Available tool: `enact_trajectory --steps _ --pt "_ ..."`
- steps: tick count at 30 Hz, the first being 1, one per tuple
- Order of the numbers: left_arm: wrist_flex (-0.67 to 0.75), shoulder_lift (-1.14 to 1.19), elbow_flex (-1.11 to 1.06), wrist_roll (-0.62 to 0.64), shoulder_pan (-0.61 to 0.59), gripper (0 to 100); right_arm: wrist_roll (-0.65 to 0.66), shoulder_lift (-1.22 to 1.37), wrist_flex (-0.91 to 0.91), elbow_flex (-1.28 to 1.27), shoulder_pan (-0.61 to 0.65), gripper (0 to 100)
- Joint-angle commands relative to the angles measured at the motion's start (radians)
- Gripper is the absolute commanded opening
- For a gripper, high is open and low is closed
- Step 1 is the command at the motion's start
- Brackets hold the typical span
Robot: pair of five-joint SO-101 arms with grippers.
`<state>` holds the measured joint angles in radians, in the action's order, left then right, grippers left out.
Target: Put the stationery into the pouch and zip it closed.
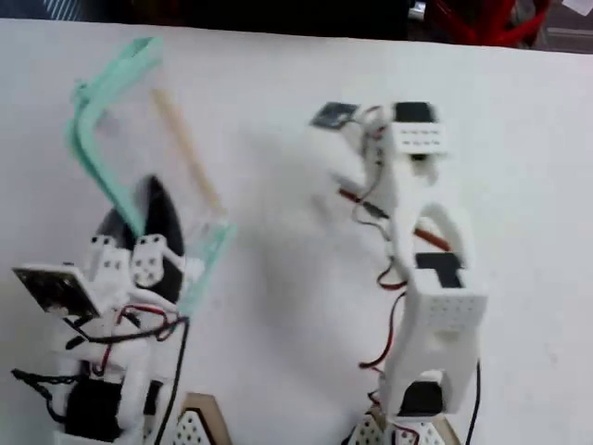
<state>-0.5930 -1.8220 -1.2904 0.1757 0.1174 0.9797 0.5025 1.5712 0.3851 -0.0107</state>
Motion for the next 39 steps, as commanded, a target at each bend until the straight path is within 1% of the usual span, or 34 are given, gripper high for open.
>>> enact_trajectory --steps 1,3,5,8,11,13,15,19,22,27,30,32,34,35,37,39 --pt "0.181 -0.004 0.003 -0.167 0.188 2 0.011 -0.096 -0.084 -0.003 -0.124 1.9" --pt "0.279 -0.004 -0.041 -0.239 0.246 2 0.005 -0.097 -0.136 -0.011 -0.179 1.9" --pt "0.376 0.010 -0.115 -0.275 0.271 2 0.003 -0.087 -0.185 -0.034 -0.225 1.9" --pt "0.476 0.097 -0.192 -0.276 0.286 2 0.003 -0.062 -0.268 -0.091 -0.278 1.9" --pt "0.565 0.220 -0.184 -0.281 0.306 2 0.002 -0.042 -0.329 -0.149 -0.309 1.9" --pt "0.611 0.314 -0.143 -0.284 0.308 2 0.000 -0.035 -0.357 -0.184 -0.317 1.9" --pt "0.631 0.427 -0.086 -0.285 0.308 3 -0.005 -0.028 -0.386 -0.222 -0.318 1.9" --pt "0.634 0.707 0.074 -0.278 0.309 3 -0.091 -0.027 -0.461 -0.284 -0.315 1.9" --pt "0.628 0.872 0.158 -0.275 0.320 3 -0.121 -0.027 -0.479 -0.299 -0.309 1.9" --pt "0.632 0.998 0.158 -0.285 0.430 3 -0.164 -0.027 -0.522 -0.299 -0.323 1.9" --pt "0.635 1.058 0.167 -0.285 0.450 3 -0.195 -0.027 -0.556 -0.299 -0.334 1.9" --pt "0.698 1.099 0.169 -0.287 0.449 2 -0.212 -0.027 -0.562 -0.301 -0.332 1.9" --pt "0.833 1.142 0.180 -0.290 0.449 2 -0.238 -0.027 -0.562 -0.301 -0.326 1.9" --pt "0.882 1.167 0.206 -0.311 0.453 2 -0.250 -0.027 -0.562 -0.301 -0.325 1.9" --pt "0.895 1.228 0.287 -0.361 0.464 2 -0.276 -0.027 -0.564 -0.299 -0.312 1.9" --pt "0.879 1.314 0.358 -0.381 0.472 2 -0.292 -0.027 -0.564 -0.299 -0.309 1.9"
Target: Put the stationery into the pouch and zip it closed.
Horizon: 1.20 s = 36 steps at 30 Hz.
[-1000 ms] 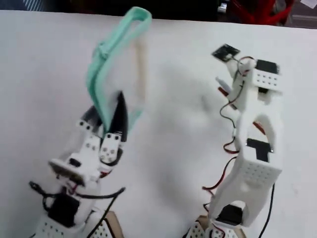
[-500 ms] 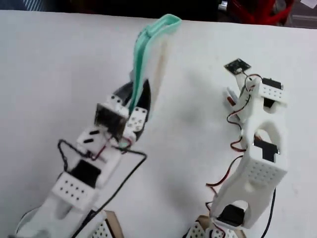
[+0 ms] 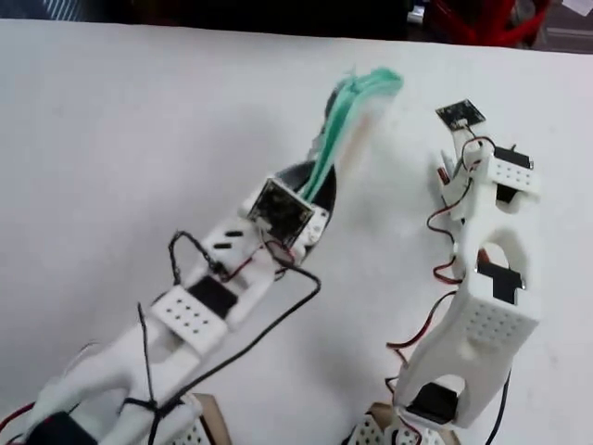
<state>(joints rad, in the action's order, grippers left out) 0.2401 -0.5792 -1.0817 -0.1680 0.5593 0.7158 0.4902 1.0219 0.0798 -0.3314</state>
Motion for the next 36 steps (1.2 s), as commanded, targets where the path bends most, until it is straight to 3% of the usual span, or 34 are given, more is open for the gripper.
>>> enact_trajectory --steps 1,6,12,17,23,26,32,36 --pt "0.048 0.117 0.170 -0.037 0.028 2 -0.038 -0.015 -0.015 0.006 0.010 1.9" --pt "0.043 0.311 0.183 -0.048 0.030 2 -0.041 -0.016 -0.015 0.011 0.015 1.9" --pt "0.041 0.292 0.041 -0.055 0.028 3 -0.037 -0.019 -0.015 0.012 0.039 1.9" --pt "-0.091 0.088 -0.138 -0.249 0.048 7 -0.037 -0.018 -0.015 0.012 0.073 1.9" --pt "-0.526 -0.314 -0.201 -0.146 0.048 16 -0.037 -0.022 -0.008 0.012 0.081 1.9" --pt "-0.672 -0.489 -0.213 -0.123 0.015 17 -0.037 -0.024 0.005 0.012 0.074 3.2" --pt "-0.698 -0.680 -0.315 -0.123 -0.044 16 -0.038 -0.025 0.102 0.037 0.079 22.1" --pt "-0.698 -0.719 -0.331 -0.121 -0.044 16 -0.037 -0.025 0.206 0.123 0.079 21.3"
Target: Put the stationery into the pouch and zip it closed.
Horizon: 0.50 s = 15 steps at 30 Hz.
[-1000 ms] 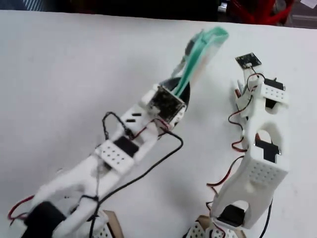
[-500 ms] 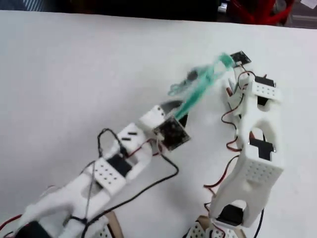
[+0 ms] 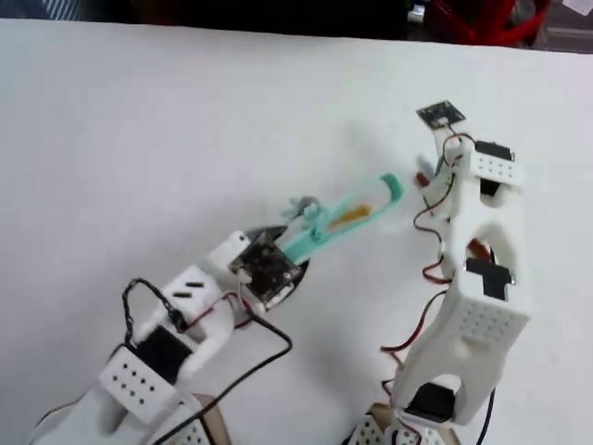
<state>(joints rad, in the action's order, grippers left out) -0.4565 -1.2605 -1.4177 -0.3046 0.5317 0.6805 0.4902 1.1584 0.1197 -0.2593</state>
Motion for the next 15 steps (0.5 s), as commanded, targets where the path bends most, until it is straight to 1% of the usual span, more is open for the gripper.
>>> enact_trajectory --steps 1,4,7,9,12,15 --pt "-0.002 -0.039 0.005 0.021 -0.016 16 -0.002 -0.025 0.104 0.112 0.007 20.5" --pt "-0.002 -0.042 0.008 0.063 -0.016 16 -0.003 -0.025 0.193 0.213 0.008 19.0" --pt "0.000 -0.042 0.011 0.071 -0.019 16 -0.009 -0.018 0.222 0.305 0.008 19.1" --pt "0.009 -0.042 0.008 0.075 -0.044 16 -0.009 -0.013 0.214 0.342 0.008 19.1" --pt "0.064 -0.038 -0.005 0.077 -0.097 12 -0.009 -0.013 0.168 0.353 0.004 19.1" --pt "0.115 -0.038 -0.043 0.077 -0.114 9 -0.009 -0.001 0.134 0.348 0.002 19.0"
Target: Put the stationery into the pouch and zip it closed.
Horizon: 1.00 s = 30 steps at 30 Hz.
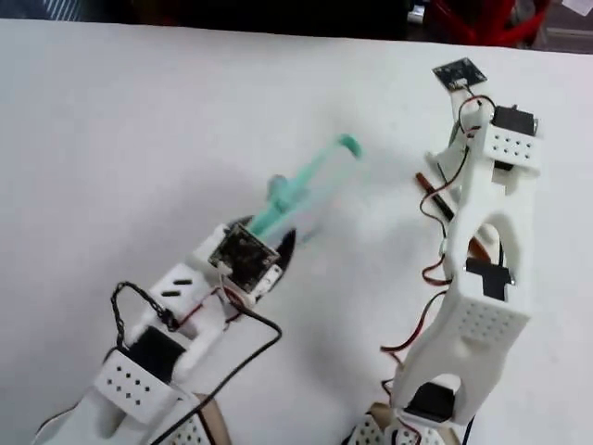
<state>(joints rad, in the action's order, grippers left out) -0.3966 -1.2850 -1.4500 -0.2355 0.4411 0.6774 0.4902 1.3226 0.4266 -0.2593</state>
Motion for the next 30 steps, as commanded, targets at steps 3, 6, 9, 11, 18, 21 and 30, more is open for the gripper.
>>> enact_trajectory --steps 3,6,9,11,18,21,30 --pt "0.075 -0.013 -0.031 0.008 -0.021 10 -0.006 0.058 -0.039 0.066 0.002 19.0" --pt "0.075 -0.013 -0.032 0.008 -0.021 10 -0.005 0.142 -0.039 0.127 -0.001 19.0" --pt "0.075 -0.013 -0.034 0.003 -0.021 10 -0.006 0.243 -0.036 0.229 -0.008 19.0" --pt "0.075 -0.013 -0.034 0.002 -0.021 10 -0.006 0.311 -0.033 0.298 -0.007 19.0" --pt "0.075 -0.013 -0.035 0.002 -0.021 10 0.002 0.506 0.048 0.562 -0.002 6.7" --pt "0.075 -0.013 -0.035 0.002 -0.021 10 0.002 0.567 0.099 0.675 -0.002 2.2" --pt "0.075 -0.013 -0.037 0.003 -0.021 10 -0.003 0.585 0.404 1.120 -0.002 1.9"
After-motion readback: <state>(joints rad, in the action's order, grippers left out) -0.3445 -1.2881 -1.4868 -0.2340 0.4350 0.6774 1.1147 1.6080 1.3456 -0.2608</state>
